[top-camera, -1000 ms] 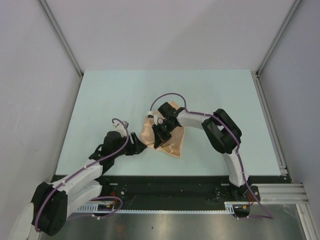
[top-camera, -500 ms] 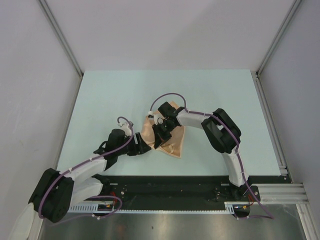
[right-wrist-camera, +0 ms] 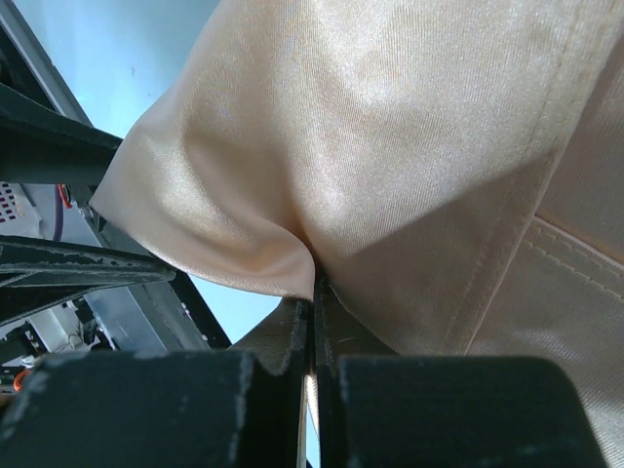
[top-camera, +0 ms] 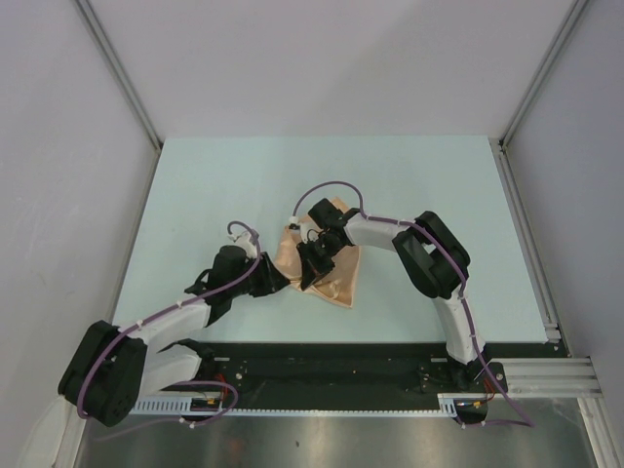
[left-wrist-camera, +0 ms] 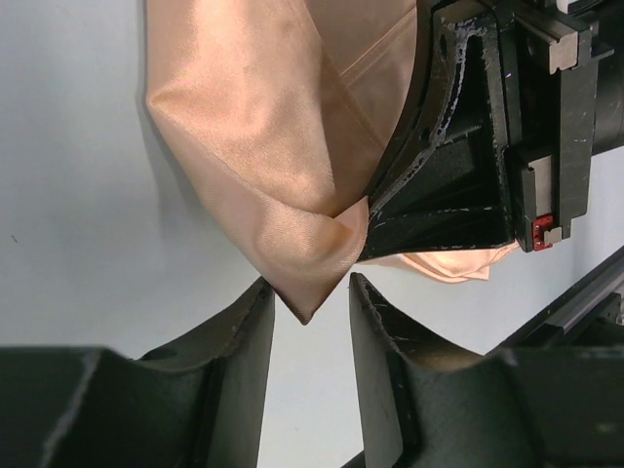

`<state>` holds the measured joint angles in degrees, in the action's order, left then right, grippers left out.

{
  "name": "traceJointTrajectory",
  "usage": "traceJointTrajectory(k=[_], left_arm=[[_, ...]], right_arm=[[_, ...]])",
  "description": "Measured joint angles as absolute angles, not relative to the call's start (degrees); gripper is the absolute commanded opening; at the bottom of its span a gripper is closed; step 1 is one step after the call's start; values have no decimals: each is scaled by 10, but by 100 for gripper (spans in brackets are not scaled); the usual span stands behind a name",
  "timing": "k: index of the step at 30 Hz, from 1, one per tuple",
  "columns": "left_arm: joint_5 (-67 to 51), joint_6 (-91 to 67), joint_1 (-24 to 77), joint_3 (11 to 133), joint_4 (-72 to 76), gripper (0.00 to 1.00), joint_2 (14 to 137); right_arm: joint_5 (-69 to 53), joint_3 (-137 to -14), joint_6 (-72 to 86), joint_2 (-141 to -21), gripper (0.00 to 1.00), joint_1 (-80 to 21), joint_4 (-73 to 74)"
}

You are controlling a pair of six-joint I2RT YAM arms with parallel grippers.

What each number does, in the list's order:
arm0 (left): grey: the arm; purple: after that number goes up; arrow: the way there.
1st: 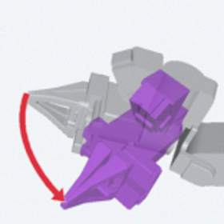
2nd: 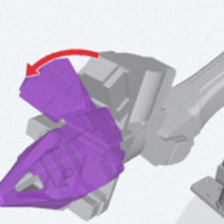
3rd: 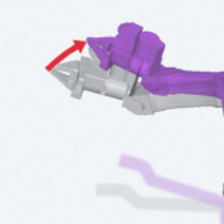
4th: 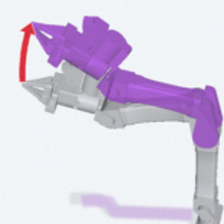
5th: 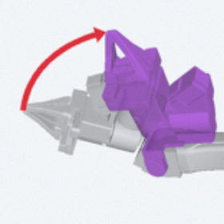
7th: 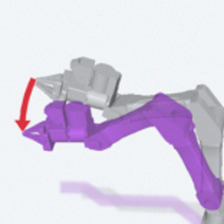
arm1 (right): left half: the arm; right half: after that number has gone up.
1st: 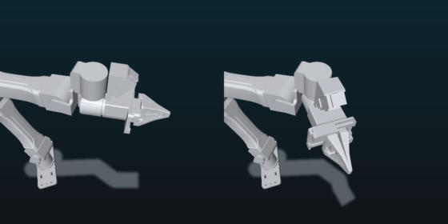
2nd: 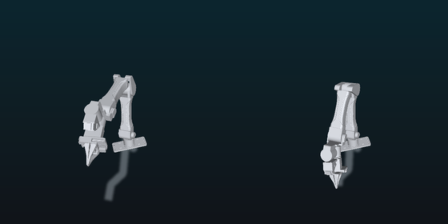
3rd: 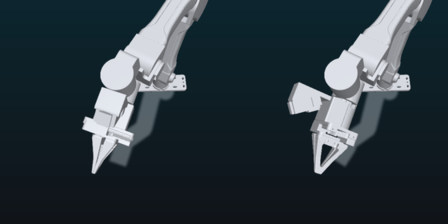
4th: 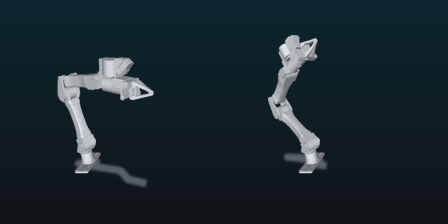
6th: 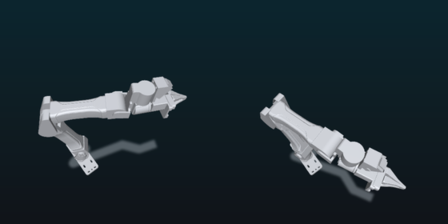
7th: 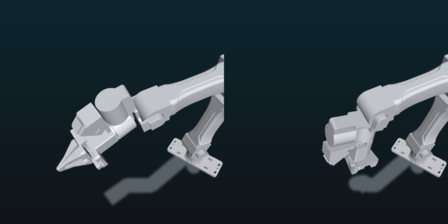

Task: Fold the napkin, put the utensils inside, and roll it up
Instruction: Roll the napkin with the utensil

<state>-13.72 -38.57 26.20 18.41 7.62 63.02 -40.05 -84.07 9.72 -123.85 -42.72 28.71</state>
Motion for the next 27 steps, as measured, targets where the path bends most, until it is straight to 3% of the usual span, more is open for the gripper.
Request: traceJointTrajectory(k=[10,17,24,27], left_arm=[[-127,-402,262,188,75,26,646],[-110,-406,259,195,61,7,647],[-121,-406,237,197,58,2,657],[-136,-405,225,200,58,0,665]], right_arm=[[-401,-841,101,-1239,0,-427,287],[-401,-841,103,-1239,0,-427,287],[-401,-841,103,-1239,0,-427,287],[-404,-838,104,-1239,6,-427,284]])
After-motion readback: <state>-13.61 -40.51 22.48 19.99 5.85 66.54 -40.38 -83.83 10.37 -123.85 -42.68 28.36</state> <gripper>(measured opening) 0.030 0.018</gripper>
